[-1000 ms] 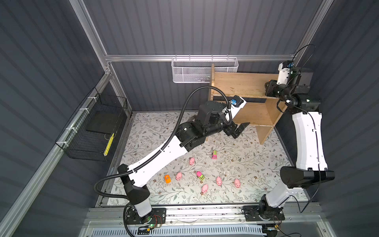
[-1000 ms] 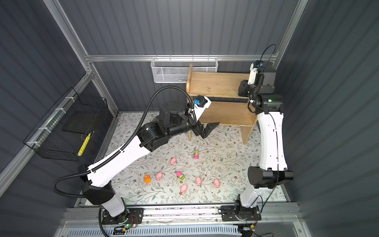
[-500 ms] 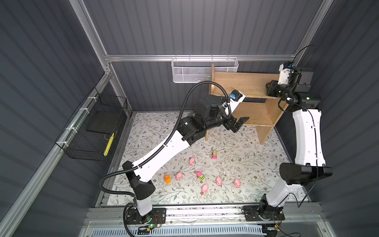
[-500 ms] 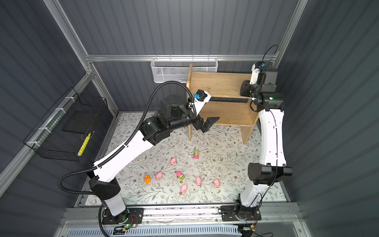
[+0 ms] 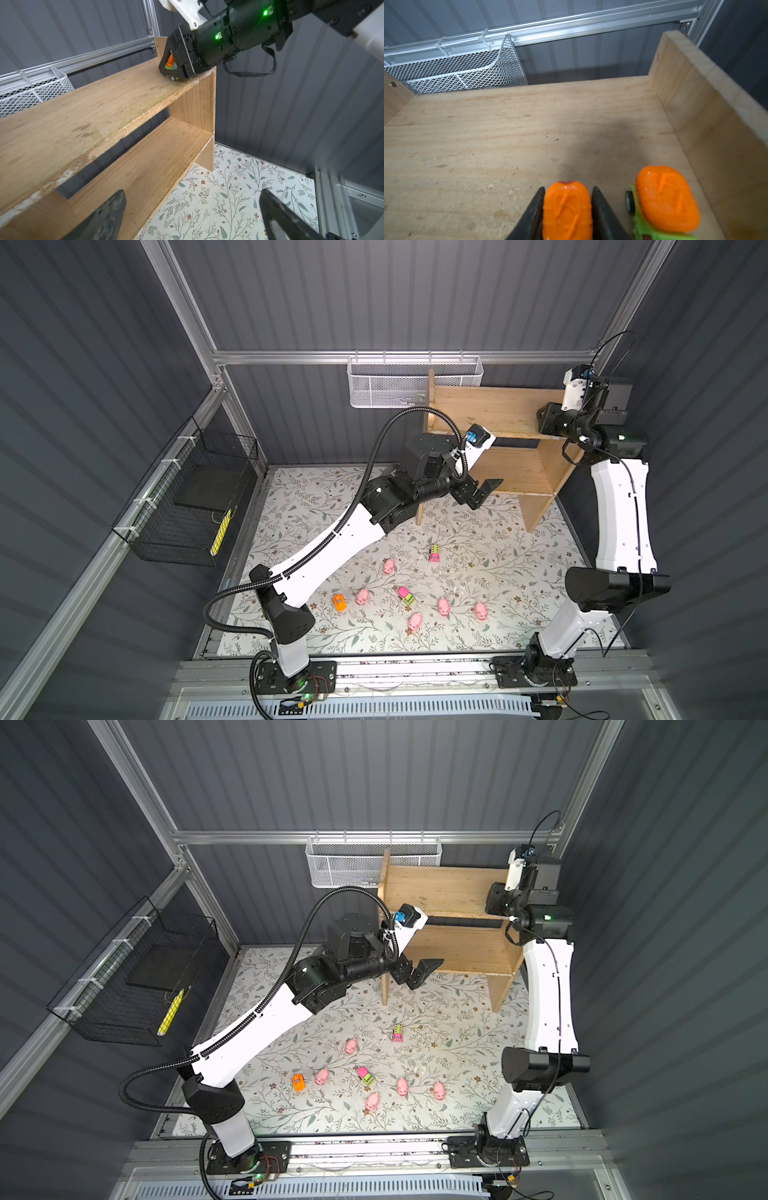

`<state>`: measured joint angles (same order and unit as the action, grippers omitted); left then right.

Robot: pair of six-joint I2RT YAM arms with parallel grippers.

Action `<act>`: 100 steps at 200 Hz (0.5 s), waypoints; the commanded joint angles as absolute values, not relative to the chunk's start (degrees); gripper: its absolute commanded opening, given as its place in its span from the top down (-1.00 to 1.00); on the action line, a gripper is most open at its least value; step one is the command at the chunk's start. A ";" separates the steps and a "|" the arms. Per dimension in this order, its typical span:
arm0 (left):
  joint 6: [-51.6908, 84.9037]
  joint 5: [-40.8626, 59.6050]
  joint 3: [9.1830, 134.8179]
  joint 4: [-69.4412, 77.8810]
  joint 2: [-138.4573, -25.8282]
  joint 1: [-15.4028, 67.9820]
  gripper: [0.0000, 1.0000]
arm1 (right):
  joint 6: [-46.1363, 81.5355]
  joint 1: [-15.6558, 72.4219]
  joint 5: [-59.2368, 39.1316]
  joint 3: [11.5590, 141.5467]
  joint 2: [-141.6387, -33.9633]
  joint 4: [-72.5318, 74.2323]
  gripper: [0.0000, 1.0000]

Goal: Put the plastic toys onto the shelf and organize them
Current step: 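Lower the truck onto the top shelf beside the first truck while the left gripper rises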

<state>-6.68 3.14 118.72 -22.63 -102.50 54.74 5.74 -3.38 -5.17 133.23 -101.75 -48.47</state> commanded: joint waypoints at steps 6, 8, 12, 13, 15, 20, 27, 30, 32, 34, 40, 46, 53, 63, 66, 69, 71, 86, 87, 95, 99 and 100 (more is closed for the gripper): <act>-5.99 3.96 116.69 -20.57 -100.40 53.89 -1.00 | 6.28 -3.60 -6.42 135.09 -102.73 -48.76 0.21; -5.94 3.96 116.49 -20.57 -100.38 53.88 -0.99 | 6.25 -3.60 -6.42 135.09 -102.74 -48.77 0.21; -5.89 3.96 116.24 -20.42 -100.18 53.88 -0.99 | 6.20 -3.60 -6.41 135.15 -102.72 -48.78 0.20; -5.85 3.96 116.17 -20.36 -100.14 53.83 -1.00 | 6.22 -3.60 -6.37 135.16 -102.73 -48.78 0.19; -5.86 3.96 116.08 -20.27 -100.12 53.87 -0.99 | 6.23 -3.60 -6.34 135.17 -102.70 -48.78 0.18; -5.68 3.96 115.79 -20.05 -99.95 53.75 -0.99 | 6.24 -3.60 -6.33 135.18 -102.71 -48.78 0.16; -5.55 4.04 115.54 -19.90 -99.73 53.63 -1.00 | 6.24 -3.58 -6.33 135.18 -102.68 -48.78 0.15; -5.54 4.04 115.42 -19.87 -99.62 53.61 -0.99 | 6.20 -3.60 -6.33 135.22 -102.66 -48.78 0.14; -5.54 4.04 115.36 -19.80 -99.59 53.66 -0.99 | 6.21 -3.60 -6.33 135.23 -102.66 -48.78 0.14; -5.54 4.09 115.32 -19.78 -99.56 53.65 -0.99 | 6.21 -3.60 -6.33 135.26 -102.63 -48.78 0.13; -5.54 4.04 115.22 -19.70 -99.45 53.53 -0.99 | 6.20 -3.60 -6.48 135.34 -102.67 -48.82 0.11; -5.50 4.04 115.14 -19.69 -99.40 53.54 -1.00 | 6.24 -3.60 -6.58 135.48 -102.70 -48.90 0.09; -5.48 4.04 115.14 -19.62 -99.32 53.54 -1.00 | 6.30 -3.60 -6.47 135.70 -102.72 -49.04 0.06; -5.48 4.04 115.14 -19.60 -99.23 53.48 -1.00 | 6.26 -3.60 -6.60 135.95 -102.72 -49.13 0.03; -5.48 4.04 115.08 -19.60 -99.23 53.52 -0.99 | 6.30 -3.60 -6.59 136.09 -102.74 -49.20 0.02; -5.46 4.04 115.12 -19.60 -99.22 53.49 -0.99 | 6.40 -3.60 -6.59 136.18 -102.72 -49.22 0.01; -5.45 4.04 115.11 -19.60 -99.18 53.50 -0.99 | 6.41 -3.60 -6.59 136.22 -102.72 -49.33 0.01; -5.43 4.05 115.00 -19.51 -99.05 53.51 -0.99 | 6.73 -3.56 -6.98 136.70 -102.61 -49.31 -0.03; -5.44 4.05 115.03 -19.51 -99.01 53.52 -0.99 | 6.75 -3.54 -7.00 136.73 -102.63 -49.31 -0.03; -5.31 3.94 114.96 -19.42 -99.05 53.41 -0.99 | 6.83 -3.56 -7.26 137.20 -102.65 -49.48 -0.06; -5.33 3.95 114.96 -19.42 -99.04 53.36 -1.00 | 6.85 -3.59 -7.36 137.43 -102.61 -49.62 -0.08; -5.26 3.95 114.96 -19.42 -99.05 53.36 -1.00 | 6.85 -3.60 -7.37 137.54 -102.63 -49.60 -0.08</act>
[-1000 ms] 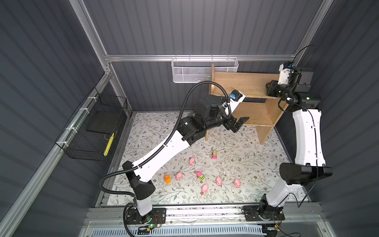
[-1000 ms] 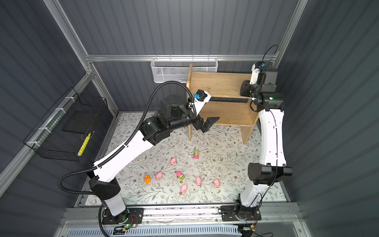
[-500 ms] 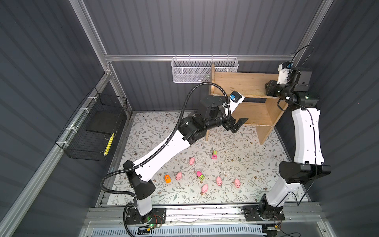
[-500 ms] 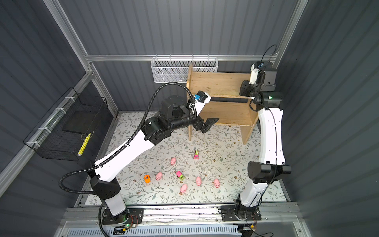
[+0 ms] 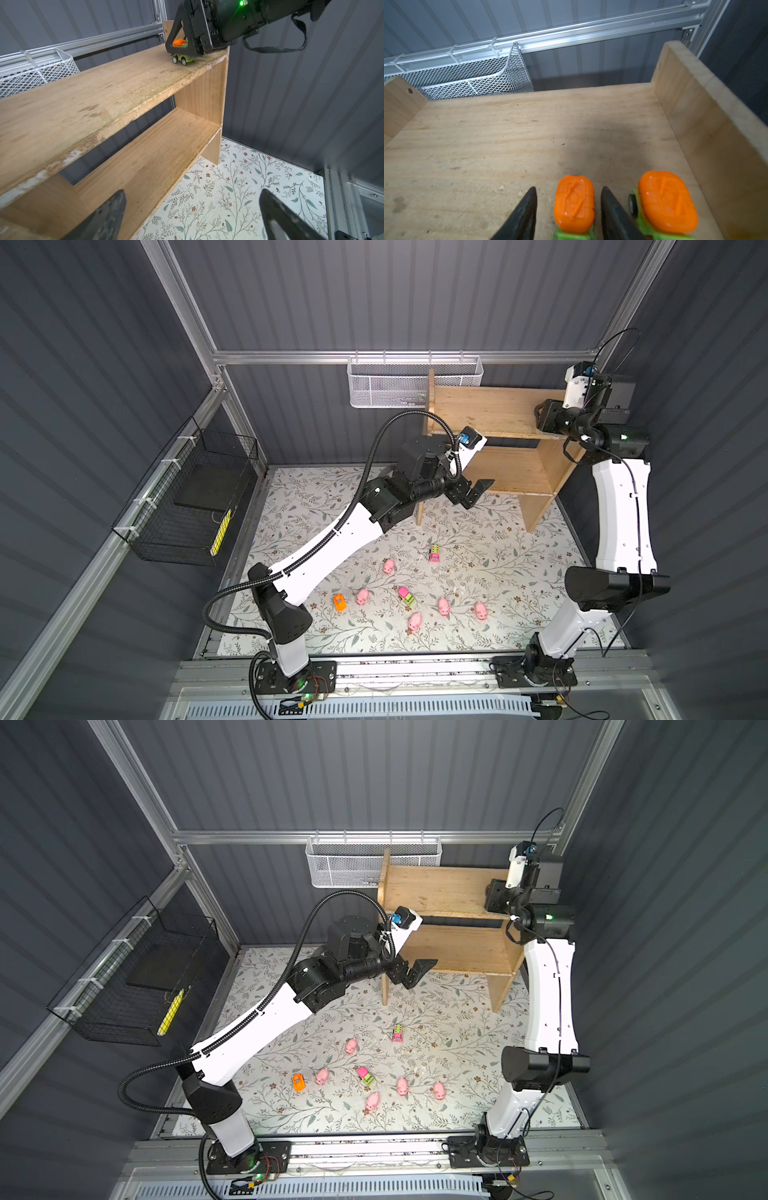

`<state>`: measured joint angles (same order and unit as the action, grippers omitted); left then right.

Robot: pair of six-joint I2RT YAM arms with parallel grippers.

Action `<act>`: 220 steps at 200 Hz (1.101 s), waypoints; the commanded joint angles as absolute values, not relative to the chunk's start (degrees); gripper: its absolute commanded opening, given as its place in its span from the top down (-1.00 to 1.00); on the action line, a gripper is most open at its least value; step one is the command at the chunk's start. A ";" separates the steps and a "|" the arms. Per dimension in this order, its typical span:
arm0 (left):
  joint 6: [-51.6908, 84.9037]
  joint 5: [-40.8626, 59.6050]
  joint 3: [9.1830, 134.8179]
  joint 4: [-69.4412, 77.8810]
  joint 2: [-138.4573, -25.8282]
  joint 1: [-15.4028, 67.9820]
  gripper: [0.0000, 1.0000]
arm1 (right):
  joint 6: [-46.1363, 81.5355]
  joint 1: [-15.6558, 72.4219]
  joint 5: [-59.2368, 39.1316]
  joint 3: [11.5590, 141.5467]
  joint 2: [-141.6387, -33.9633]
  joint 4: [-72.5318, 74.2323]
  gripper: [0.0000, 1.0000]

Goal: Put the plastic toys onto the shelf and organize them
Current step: 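Lower the truck onto the top shelf beside the first truck while the left gripper rises, then open the right gripper and release the truck on the top shelf, then withdraw both grippers from the shelf and move them down toward the toys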

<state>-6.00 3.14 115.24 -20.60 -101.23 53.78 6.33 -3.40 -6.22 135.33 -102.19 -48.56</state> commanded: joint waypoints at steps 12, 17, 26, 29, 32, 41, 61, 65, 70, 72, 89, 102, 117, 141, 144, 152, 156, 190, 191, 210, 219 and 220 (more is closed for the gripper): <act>-5.19 3.78 114.81 -19.38 -98.96 53.37 -0.99 | 6.82 -3.60 -7.34 138.12 -102.42 -49.93 -0.13; -5.19 3.74 114.74 -19.34 -98.92 53.36 -1.00 | 6.73 -3.60 -7.22 138.16 -102.28 -49.95 -0.15; -5.14 3.74 114.61 -19.25 -98.84 53.35 -0.99 | 6.75 -3.60 -7.11 137.87 -101.83 -49.84 -0.19; -5.12 3.62 114.57 -19.25 -98.80 53.39 -1.00 | 6.69 -3.59 -7.18 137.82 -101.73 -49.83 -0.20; -5.17 3.61 114.53 -19.25 -98.75 53.36 -1.00 | 6.78 -3.60 -7.14 137.70 -101.50 -49.76 -0.21; -5.10 3.53 114.52 -19.25 -98.62 53.35 -0.99 | 6.98 -3.60 -7.18 137.30 -100.97 -49.42 -0.24; -5.04 3.35 114.35 -19.41 -98.10 53.43 -0.99 | 7.38 -3.51 -7.48 136.59 -99.66 -48.68 -0.29; -5.13 3.26 114.27 -19.42 -97.93 53.38 -0.99 | 7.52 -3.51 -7.43 136.58 -99.55 -48.69 -0.30; -5.10 3.25 114.03 -19.42 -97.70 53.35 -1.00 | 7.63 -3.52 -7.46 136.60 -99.25 -48.61 -0.30; -5.10 3.25 113.89 -19.36 -97.55 53.42 -0.99 | 7.64 -3.45 -7.47 136.59 -99.08 -48.60 -0.30; -4.86 3.33 113.12 -19.07 -96.70 53.40 -0.99 | 7.99 -3.37 -7.43 136.14 -97.85 -48.39 -0.32; -4.56 3.44 112.86 -19.24 -96.20 53.35 -0.99 | 8.31 -3.04 -6.67 134.47 -96.20 -47.57 -0.34; -4.12 3.45 112.08 -19.25 -95.28 53.40 -1.00 | 8.19 -2.21 -5.73 131.01 -93.40 -46.09 -0.37; -3.34 3.60 109.21 -18.00 -92.57 53.43 -1.00 | 8.35 -0.94 -4.92 125.31 -88.69 -44.64 -0.41; -3.13 3.60 108.84 -17.89 -92.21 53.43 -0.99 | 8.42 -0.89 -4.92 125.00 -88.29 -44.58 -0.41; -2.76 3.79 108.03 -17.75 -91.33 53.43 -1.00 | 8.57 -0.51 -4.86 123.32 -86.84 -44.35 -0.42; -2.46 3.78 107.67 -17.73 -90.88 53.42 -1.00 | 8.68 -0.30 -4.74 122.11 -85.94 -44.15 -0.43; -0.43 2.99 102.59 -17.69 -85.73 53.35 -0.99 | 9.06 1.81 -4.07 112.20 -77.78 -42.68 -0.46; -0.30 2.95 102.40 -17.68 -85.49 53.39 -0.99 | 9.06 1.91 -4.01 111.91 -77.47 -42.65 -0.46; 1.19 2.47 98.35 -17.86 -81.71 53.42 -0.99 | 9.56 3.83 -3.59 106.11 -72.43 -41.78 -0.50; 1.90 2.07 95.97 -18.06 -79.77 53.52 -0.99 | 9.74 5.12 -3.13 103.72 -70.22 -41.66 -0.51; 2.00 2.00 95.75 -18.08 -79.48 53.52 -1.00 | 9.79 5.29 -3.10 103.41 -70.00 -41.66 -0.52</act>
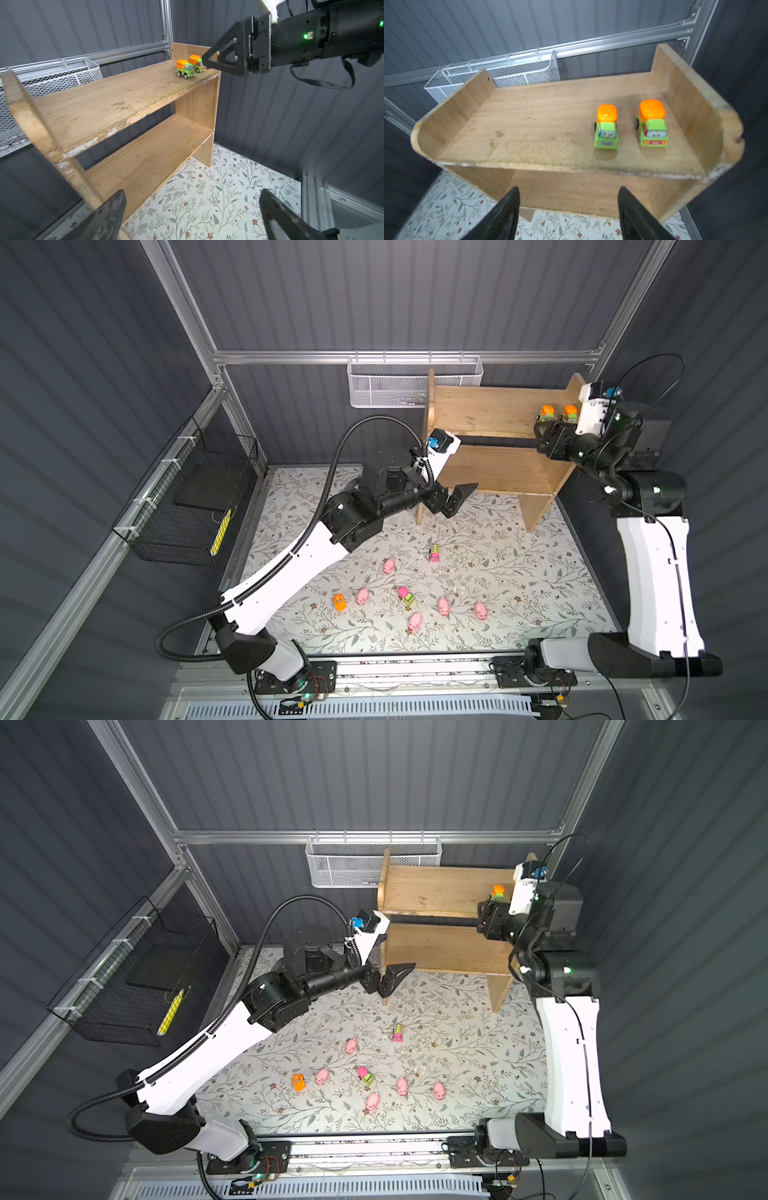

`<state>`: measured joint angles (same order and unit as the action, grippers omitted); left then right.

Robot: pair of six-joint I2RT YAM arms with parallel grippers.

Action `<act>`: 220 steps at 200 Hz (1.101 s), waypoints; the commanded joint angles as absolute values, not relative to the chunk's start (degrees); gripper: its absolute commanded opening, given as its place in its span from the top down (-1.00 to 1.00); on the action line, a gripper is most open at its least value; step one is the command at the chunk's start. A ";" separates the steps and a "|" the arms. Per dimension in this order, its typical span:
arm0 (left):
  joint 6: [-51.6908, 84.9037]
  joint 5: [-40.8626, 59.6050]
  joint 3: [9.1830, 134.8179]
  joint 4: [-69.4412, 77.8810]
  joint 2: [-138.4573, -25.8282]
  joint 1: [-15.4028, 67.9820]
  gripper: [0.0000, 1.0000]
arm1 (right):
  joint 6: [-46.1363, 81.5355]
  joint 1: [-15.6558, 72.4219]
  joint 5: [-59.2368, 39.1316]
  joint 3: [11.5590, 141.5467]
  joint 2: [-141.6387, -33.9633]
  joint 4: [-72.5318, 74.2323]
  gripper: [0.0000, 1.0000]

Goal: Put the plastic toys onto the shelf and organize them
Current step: 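Withdraw both grippers from the shelf and move them down toward the toys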

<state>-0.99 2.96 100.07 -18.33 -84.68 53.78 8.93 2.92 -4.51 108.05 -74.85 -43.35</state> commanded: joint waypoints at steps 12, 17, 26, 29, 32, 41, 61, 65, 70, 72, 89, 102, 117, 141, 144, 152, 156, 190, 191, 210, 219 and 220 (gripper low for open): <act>3.53 0.88 92.14 -18.07 -76.48 53.50 -0.99 | 10.08 7.29 -2.91 100.49 -67.28 -41.62 -0.52; 4.16 0.59 90.32 -18.09 -75.29 53.48 -0.99 | 10.23 8.22 -2.64 99.42 -66.28 -41.74 -0.52; 5.38 0.02 87.18 -18.02 -73.08 53.50 -0.99 | 10.64 9.92 -2.17 97.14 -64.54 -41.75 -0.52; 5.84 -0.12 86.00 -18.04 -72.28 53.52 -0.99 | 10.69 10.53 -2.12 96.33 -64.44 -41.75 -0.53; 6.29 -0.29 85.03 -18.04 -71.49 53.53 -0.99 | 10.74 11.13 -1.92 95.52 -62.95 -41.65 -0.53; 7.79 -1.36 81.72 -18.03 -69.17 53.48 -0.99 | 11.19 12.74 -1.29 92.80 -60.79 -41.30 -0.53; 11.58 -3.63 71.90 -17.01 -63.37 53.51 -1.00 | 11.84 15.55 0.42 86.55 -56.96 -40.65 -0.54; 12.24 -3.85 70.24 -16.76 -62.18 53.52 -0.99 | 11.99 15.91 0.71 85.28 -56.23 -40.54 -0.54; 13.06 -4.22 68.30 -16.57 -60.81 53.52 -0.99 | 12.12 16.35 1.17 83.66 -55.30 -40.39 -0.54; 13.48 -4.40 67.57 -16.54 -60.31 53.48 -0.99 | 12.17 16.46 1.19 83.10 -55.02 -40.31 -0.54; 16.38 -5.82 61.90 -17.25 -56.03 53.57 -1.00 | 13.34 17.32 0.72 77.87 -51.73 -39.15 -0.55; 18.17 -6.96 58.14 -18.17 -53.22 53.53 -0.99 | 14.76 18.13 -1.10 73.65 -49.46 -37.75 -0.55; 20.21 -7.88 54.17 -19.26 -50.25 53.57 -0.99 | 16.03 19.46 -0.98 69.44 -47.35 -37.45 -0.55; 23.62 -8.96 48.19 -19.60 -46.47 53.56 -0.99 | 18.92 21.85 -1.34 61.50 -43.41 -34.92 -0.55; 24.00 -9.04 47.43 -19.52 -46.15 53.60 -0.99 | 19.23 22.20 -1.46 60.37 -42.89 -34.49 -0.56; 25.00 -9.19 45.42 -19.51 -45.13 53.56 -0.99 | 20.45 23.41 -1.20 56.99 -41.48 -33.33 -0.55; 25.44 -9.36 44.43 -19.43 -44.64 53.54 -0.99 | 20.84 23.80 -1.08 55.84 -41.08 -32.99 -0.55; 27.82 -9.03 36.23 -17.66 -40.77 53.54 -1.00 | 24.11 29.27 0.71 45.32 -38.68 -28.68 -0.55; 27.84 -9.04 36.04 -17.66 -40.69 53.53 -0.99 | 24.14 29.40 0.88 45.12 -38.68 -28.62 -0.55; 28.16 -8.82 32.98 -17.49 -39.60 53.58 -0.99 | 25.23 32.12 2.89 41.31 -38.42 -26.28 -0.55; 28.30 -8.79 31.77 -17.36 -39.31 53.60 -0.99 | 25.77 32.93 3.59 39.90 -38.50 -25.34 -0.55; 28.34 -8.79 31.62 -17.33 -39.30 53.61 -0.99 | 25.85 33.03 3.68 39.77 -38.54 -25.28 -0.55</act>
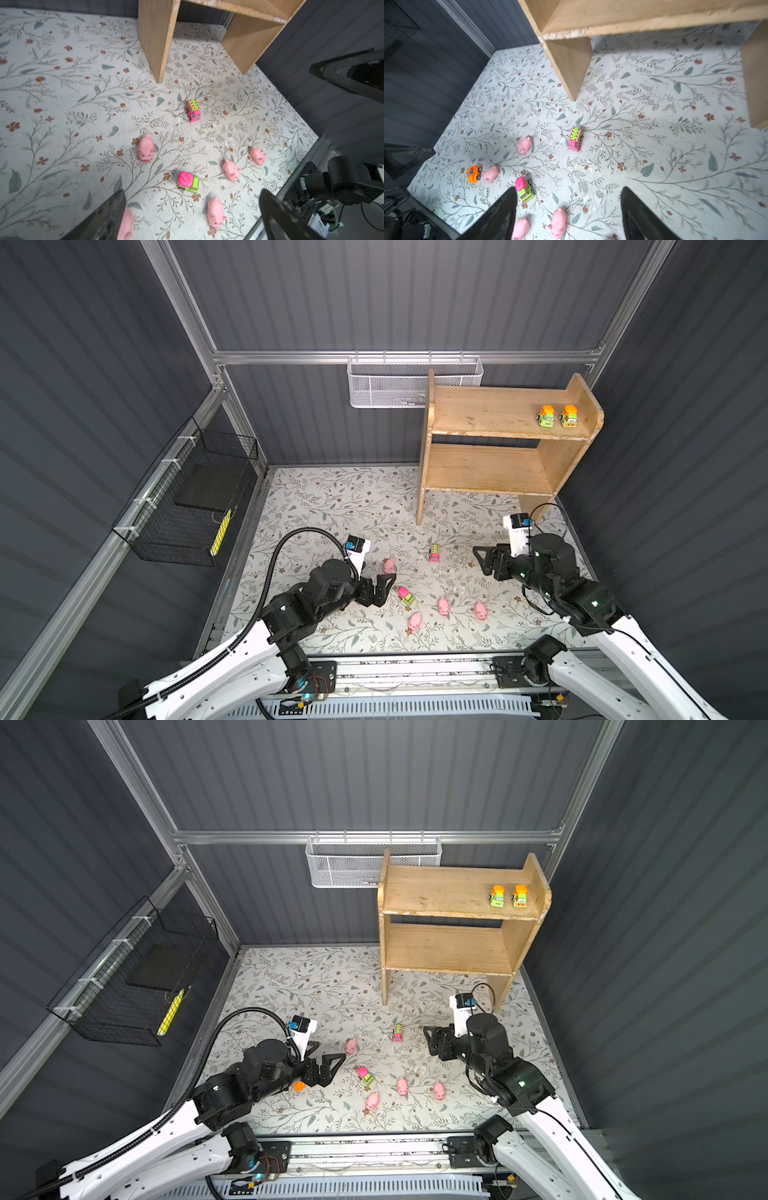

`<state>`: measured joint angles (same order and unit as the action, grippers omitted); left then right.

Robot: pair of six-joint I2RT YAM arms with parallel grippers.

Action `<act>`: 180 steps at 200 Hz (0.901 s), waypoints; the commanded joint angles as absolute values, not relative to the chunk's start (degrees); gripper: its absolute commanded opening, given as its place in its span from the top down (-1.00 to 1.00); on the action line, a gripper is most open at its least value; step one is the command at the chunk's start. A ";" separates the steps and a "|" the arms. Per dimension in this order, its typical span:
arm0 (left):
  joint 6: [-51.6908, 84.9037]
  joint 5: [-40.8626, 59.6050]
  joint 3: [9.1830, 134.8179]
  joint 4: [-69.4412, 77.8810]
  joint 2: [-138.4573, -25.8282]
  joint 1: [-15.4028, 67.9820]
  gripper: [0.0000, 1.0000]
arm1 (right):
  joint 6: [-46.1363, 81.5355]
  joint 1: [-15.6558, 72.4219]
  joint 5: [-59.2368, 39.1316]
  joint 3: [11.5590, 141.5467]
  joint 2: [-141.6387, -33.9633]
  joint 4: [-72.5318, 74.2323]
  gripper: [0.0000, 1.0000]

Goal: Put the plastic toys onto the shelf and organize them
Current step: 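Withdraw both grippers from the shelf and move them down toward the toys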

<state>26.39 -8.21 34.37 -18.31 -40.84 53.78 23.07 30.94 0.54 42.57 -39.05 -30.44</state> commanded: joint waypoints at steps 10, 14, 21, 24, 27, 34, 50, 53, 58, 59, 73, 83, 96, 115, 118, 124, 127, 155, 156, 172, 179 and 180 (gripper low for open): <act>28.54 -8.63 30.15 -16.73 -39.03 53.62 -0.99 | 26.19 33.93 4.36 38.23 -38.81 -23.99 -0.55; 28.58 -8.47 29.60 -16.43 -38.95 53.59 -1.00 | 26.42 34.31 4.77 37.49 -38.97 -23.56 -0.55; 28.65 -8.33 28.81 -15.93 -38.91 53.61 -0.99 | 26.70 34.89 5.42 36.58 -39.32 -22.70 -0.56; 28.72 -8.35 28.41 -15.75 -38.93 53.66 -1.00 | 26.84 35.12 5.66 36.10 -39.59 -22.60 -0.55; 28.76 -8.35 28.14 -15.61 -38.91 53.64 -0.99 | 26.93 35.33 5.90 35.71 -39.85 -22.63 -0.56; 28.85 -8.26 27.39 -15.10 -38.92 53.62 -0.99 | 27.01 35.70 6.12 34.98 -40.50 -20.63 -0.56; 28.57 -7.95 25.84 -13.34 -39.18 53.61 -0.99 | 27.45 36.33 6.33 33.78 -42.53 -18.80 -0.56; 28.49 -7.97 25.58 -12.93 -39.26 53.62 -0.99 | 27.50 36.48 6.32 33.60 -42.99 -18.40 -0.56; 28.28 -7.98 25.13 -12.37 -39.45 53.60 -0.99 | 27.66 36.63 6.18 33.28 -43.70 -17.78 -0.56; 28.25 -7.99 25.05 -12.21 -39.50 53.65 -0.99 | 27.67 36.73 6.21 33.21 -43.78 -17.64 -0.56; 27.56 -8.07 24.36 -10.68 -40.35 53.63 -0.99 | 27.81 37.60 6.22 32.78 -45.84 -15.93 -0.56; 27.15 -8.24 24.26 -9.93 -41.22 53.61 -0.99 | 27.95 38.08 6.90 32.63 -47.46 -15.20 -0.56; 26.28 -8.19 24.34 -9.09 -42.44 53.68 -0.99 | 27.66 38.74 7.68 32.52 -49.45 -14.04 -0.56; 24.93 -8.25 24.82 -8.53 -43.98 53.60 -0.99 | 27.57 39.21 8.71 32.48 -51.98 -12.64 -0.57; 24.72 -8.26 24.94 -8.49 -44.21 53.59 -1.00 | 27.51 39.24 8.76 32.50 -52.35 -12.26 -0.57; 24.30 -8.26 25.11 -8.45 -44.58 53.61 -0.99 | 27.64 39.36 8.95 32.38 -52.99 -11.77 -0.57; 24.07 -8.32 25.18 -8.44 -44.76 53.60 -0.99 | 27.75 39.46 9.11 32.28 -53.33 -11.55 -0.57; 22.65 -8.68 25.40 -7.96 -45.49 53.61 -0.99 | 28.45 39.99 10.55 31.02 -55.81 -7.59 -0.57; 22.58 -8.69 25.40 -7.93 -45.51 53.61 -0.99 | 28.46 40.03 10.59 30.98 -55.86 -7.44 -0.57; 22.24 -9.23 25.31 -7.98 -45.60 53.54 -0.99 | 28.87 40.30 11.16 29.93 -57.88 -4.53 -0.57; 21.99 -9.42 25.31 -8.08 -45.61 53.56 -0.99 | 29.08 40.34 11.40 29.82 -59.00 -3.57 -0.57; 21.94 -9.46 25.31 -8.08 -45.66 53.54 -0.99 | 29.09 40.34 11.50 29.81 -59.21 -3.46 -0.57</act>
<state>24.18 -8.23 24.64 -9.10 -45.56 53.78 27.97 39.88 9.30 31.16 -56.62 -8.73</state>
